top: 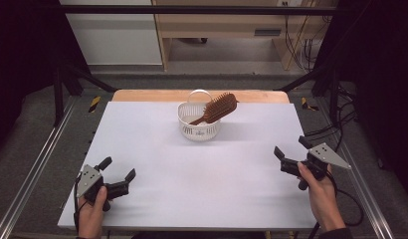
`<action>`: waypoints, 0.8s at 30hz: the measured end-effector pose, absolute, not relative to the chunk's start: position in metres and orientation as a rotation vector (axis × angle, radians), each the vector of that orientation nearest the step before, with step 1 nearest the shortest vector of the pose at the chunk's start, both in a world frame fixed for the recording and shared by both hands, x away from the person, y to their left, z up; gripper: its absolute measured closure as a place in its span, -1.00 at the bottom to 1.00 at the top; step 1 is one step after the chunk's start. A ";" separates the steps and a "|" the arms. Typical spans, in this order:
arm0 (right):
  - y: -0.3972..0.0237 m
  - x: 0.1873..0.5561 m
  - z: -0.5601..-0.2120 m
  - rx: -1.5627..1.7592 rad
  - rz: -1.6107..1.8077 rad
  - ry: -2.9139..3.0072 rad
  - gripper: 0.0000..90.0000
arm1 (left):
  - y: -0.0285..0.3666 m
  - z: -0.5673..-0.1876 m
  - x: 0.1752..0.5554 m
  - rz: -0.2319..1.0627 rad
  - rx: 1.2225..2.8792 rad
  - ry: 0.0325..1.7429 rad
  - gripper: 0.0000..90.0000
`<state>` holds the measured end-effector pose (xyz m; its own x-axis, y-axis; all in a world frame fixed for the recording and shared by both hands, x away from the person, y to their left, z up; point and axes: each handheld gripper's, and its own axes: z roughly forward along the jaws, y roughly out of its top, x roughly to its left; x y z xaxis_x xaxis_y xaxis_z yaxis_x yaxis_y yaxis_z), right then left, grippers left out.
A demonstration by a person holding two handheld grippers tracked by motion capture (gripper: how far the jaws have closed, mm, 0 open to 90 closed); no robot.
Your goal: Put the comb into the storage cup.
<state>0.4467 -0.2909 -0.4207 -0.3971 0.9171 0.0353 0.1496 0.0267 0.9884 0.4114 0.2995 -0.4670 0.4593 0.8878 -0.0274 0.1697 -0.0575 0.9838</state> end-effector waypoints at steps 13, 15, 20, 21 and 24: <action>-0.300 0.429 -0.441 1.123 1.457 1.619 -0.92 | 0.302 -0.468 0.408 0.773 1.545 0.959 -0.95; -0.301 0.427 -0.444 1.122 1.458 1.619 -0.92 | 0.302 -0.468 0.408 0.772 1.543 0.958 -0.95; -0.301 0.422 -0.451 1.126 1.469 1.613 -0.92 | 0.302 -0.468 0.407 0.777 1.543 0.956 -0.95; -0.301 0.422 -0.452 1.123 1.470 1.616 -0.92 | 0.302 -0.468 0.407 0.776 1.542 0.957 -0.95; -0.299 0.420 -0.457 1.113 1.478 1.619 -0.92 | 0.302 -0.468 0.406 0.773 1.540 0.955 -0.95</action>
